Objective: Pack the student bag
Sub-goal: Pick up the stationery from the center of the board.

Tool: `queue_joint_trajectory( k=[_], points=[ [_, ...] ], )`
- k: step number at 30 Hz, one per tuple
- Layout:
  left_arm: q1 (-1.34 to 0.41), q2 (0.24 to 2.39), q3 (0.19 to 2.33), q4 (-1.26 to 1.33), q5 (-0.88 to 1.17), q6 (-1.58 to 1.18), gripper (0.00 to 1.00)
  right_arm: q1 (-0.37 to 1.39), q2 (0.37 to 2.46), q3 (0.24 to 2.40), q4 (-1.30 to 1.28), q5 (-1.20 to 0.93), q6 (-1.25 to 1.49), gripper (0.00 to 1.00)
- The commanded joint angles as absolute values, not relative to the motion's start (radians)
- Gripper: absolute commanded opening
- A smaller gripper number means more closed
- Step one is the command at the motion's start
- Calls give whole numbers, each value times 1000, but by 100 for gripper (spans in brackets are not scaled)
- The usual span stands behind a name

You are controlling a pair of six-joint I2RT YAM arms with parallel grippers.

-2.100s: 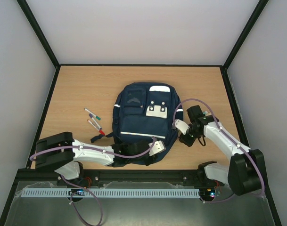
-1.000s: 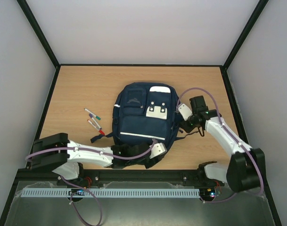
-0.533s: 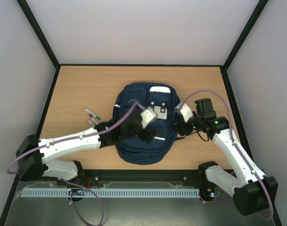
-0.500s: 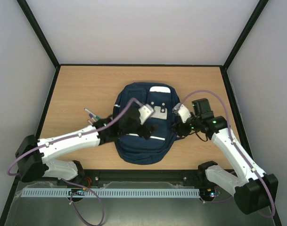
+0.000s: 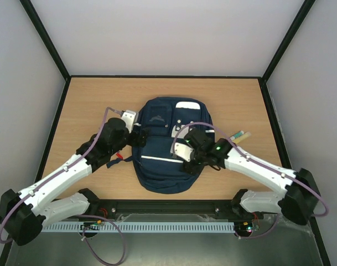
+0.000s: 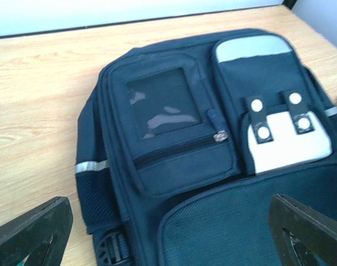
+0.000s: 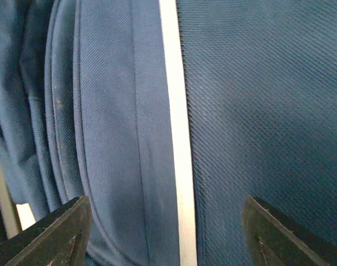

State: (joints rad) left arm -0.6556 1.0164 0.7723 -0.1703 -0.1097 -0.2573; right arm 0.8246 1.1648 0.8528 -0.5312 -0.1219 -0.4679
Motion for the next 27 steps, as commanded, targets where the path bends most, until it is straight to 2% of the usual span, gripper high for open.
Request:
queue_joint_trajectory(
  k=[1, 4, 17, 21, 27],
  points=[
    [-637, 991, 731, -172, -141, -197, 99, 915, 1247, 880, -500, 30, -496, 78],
    [-637, 986, 737, -190, -163, -171, 97, 948, 1254, 861, -483, 40, -530, 85],
    [-637, 985, 736, -200, -199, -142, 94, 1006, 1274, 731, -368, 152, -579, 83],
    [-637, 992, 740, -201, -183, -138, 94, 1006, 1210, 714, -412, 92, -612, 90],
    [-637, 993, 738, -195, -150, -132, 95, 1006, 1157, 626, -365, 180, -617, 87]
  ],
)
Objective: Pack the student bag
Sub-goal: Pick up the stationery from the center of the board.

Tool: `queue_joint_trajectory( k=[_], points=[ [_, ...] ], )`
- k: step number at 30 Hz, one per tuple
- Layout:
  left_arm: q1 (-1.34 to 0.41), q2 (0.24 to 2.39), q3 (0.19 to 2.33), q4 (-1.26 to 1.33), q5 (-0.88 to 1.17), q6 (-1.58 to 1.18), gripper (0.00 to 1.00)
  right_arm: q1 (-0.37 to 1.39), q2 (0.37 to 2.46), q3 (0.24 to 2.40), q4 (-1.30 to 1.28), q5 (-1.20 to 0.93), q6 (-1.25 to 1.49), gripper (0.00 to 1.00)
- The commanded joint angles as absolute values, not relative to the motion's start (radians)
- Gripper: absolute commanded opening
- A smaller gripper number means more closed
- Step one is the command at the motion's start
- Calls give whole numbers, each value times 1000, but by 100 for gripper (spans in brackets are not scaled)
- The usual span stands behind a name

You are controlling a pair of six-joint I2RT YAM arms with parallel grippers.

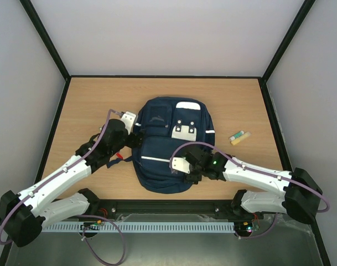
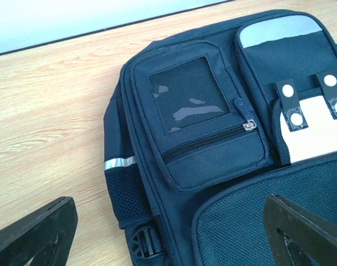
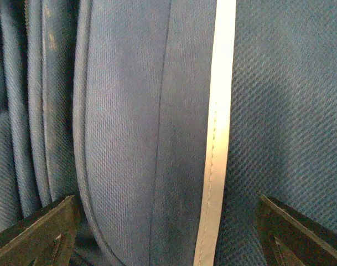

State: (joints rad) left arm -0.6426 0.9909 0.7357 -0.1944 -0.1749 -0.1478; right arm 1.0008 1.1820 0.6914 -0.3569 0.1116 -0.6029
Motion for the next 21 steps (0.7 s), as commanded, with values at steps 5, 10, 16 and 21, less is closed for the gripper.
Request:
queue_joint_trajectory(
  k=[5, 10, 16, 21],
  points=[
    [-637, 998, 737, -189, -89, -109, 90, 930, 1165, 626, -220, 315, -539, 72],
    [-663, 1036, 750, -199, 15, -60, 76, 811, 1141, 700, -173, 312, -473, 54],
    [-746, 1046, 734, -184, 50, -20, 74, 693, 1108, 693, -137, 237, -422, 55],
    [-863, 1046, 707, -135, 40, 27, 73, 644, 1064, 611, -95, 154, -419, 57]
  ],
)
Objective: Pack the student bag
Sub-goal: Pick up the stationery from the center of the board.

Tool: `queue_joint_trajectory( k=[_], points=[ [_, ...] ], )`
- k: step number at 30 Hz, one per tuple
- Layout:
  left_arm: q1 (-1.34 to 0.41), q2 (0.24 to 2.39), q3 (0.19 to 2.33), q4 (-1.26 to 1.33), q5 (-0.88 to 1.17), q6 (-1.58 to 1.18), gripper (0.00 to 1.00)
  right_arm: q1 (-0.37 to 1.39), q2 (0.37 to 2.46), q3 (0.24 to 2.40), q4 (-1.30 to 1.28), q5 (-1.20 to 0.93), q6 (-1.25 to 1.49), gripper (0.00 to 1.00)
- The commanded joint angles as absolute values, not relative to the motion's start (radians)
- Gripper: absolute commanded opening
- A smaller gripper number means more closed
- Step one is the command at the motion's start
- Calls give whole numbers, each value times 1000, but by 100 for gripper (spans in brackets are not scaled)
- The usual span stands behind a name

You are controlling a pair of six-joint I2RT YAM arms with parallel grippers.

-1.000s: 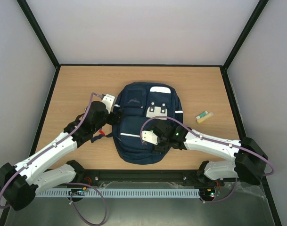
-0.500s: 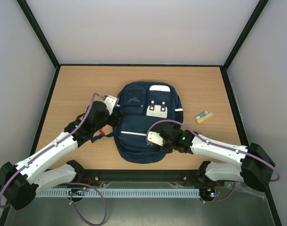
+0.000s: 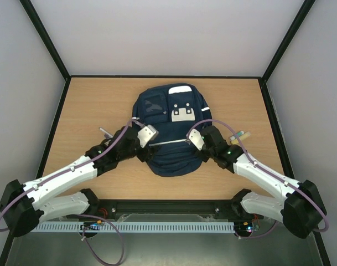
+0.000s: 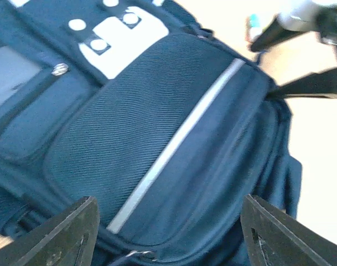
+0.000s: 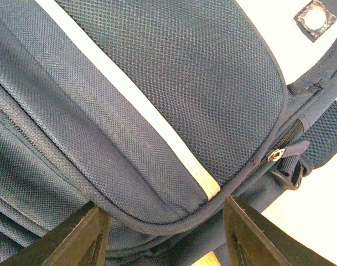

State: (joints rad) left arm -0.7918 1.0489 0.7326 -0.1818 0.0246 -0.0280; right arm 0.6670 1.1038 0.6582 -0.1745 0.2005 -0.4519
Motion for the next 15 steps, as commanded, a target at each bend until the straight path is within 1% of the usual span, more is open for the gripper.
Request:
queue_joint_trajectory(
  k=[1, 5, 9, 11, 15],
  points=[
    [-881, 1048, 700, -119, 32, 39, 73, 644, 1064, 609, -97, 151, -417, 57],
    [-973, 1117, 725, -74, -18, 124, 69, 640, 1067, 612, -97, 140, -406, 50],
    [-1076, 1234, 840, -128, -183, 214, 68, 638, 1072, 615, -90, 147, -393, 43],
    [-1085, 1262, 858, -133, -201, 247, 69, 636, 1065, 614, -86, 147, -385, 42],
    [-1083, 1271, 797, -64, -246, 280, 71, 629, 1060, 608, -80, 146, -380, 38]
  ],
)
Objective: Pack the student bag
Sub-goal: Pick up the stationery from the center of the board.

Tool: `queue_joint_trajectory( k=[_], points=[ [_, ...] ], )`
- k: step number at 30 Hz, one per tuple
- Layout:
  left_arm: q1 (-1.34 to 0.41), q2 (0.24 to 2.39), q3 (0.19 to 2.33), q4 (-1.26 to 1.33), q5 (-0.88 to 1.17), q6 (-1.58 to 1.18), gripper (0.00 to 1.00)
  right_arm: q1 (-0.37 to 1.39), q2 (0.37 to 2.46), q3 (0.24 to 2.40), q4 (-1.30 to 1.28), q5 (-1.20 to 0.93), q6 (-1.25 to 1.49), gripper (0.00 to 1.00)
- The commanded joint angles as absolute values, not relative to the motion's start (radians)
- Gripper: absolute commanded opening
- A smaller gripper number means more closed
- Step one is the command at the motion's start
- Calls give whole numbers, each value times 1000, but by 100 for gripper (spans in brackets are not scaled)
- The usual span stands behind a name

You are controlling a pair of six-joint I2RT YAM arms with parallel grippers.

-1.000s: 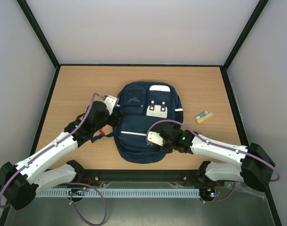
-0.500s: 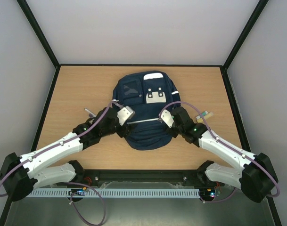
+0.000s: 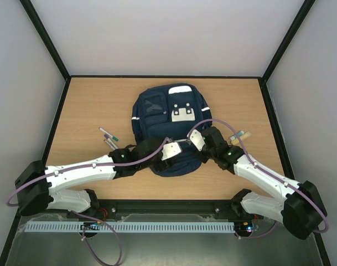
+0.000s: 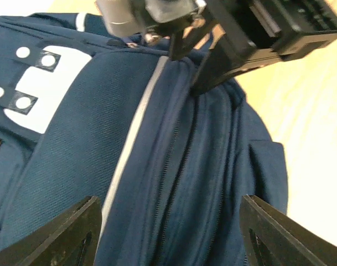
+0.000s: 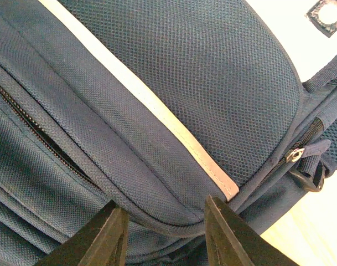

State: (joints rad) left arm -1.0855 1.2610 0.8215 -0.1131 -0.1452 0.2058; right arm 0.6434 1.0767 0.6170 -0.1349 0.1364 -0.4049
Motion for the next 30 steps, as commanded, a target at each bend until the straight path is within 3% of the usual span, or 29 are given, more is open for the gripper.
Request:
queue_joint_trajectory(
  k=[1, 7, 13, 24, 30],
  points=[
    [-1082, 1277, 781, -51, -260, 285, 71, 628, 1060, 606, -80, 144, -378, 37],
    [-1081, 1308, 761, -16, -249, 301, 72, 623, 1060, 609, -77, 126, -370, 31],
    [-1079, 1408, 805, -28, -249, 277, 64, 622, 1039, 605, -74, 132, -374, 27],
    [-1048, 1431, 785, 67, -416, 258, 51, 618, 993, 597, -84, 101, -382, 26],
    [-1026, 1453, 813, 66, -357, 261, 52, 618, 997, 597, -84, 95, -383, 26]
  ],
)
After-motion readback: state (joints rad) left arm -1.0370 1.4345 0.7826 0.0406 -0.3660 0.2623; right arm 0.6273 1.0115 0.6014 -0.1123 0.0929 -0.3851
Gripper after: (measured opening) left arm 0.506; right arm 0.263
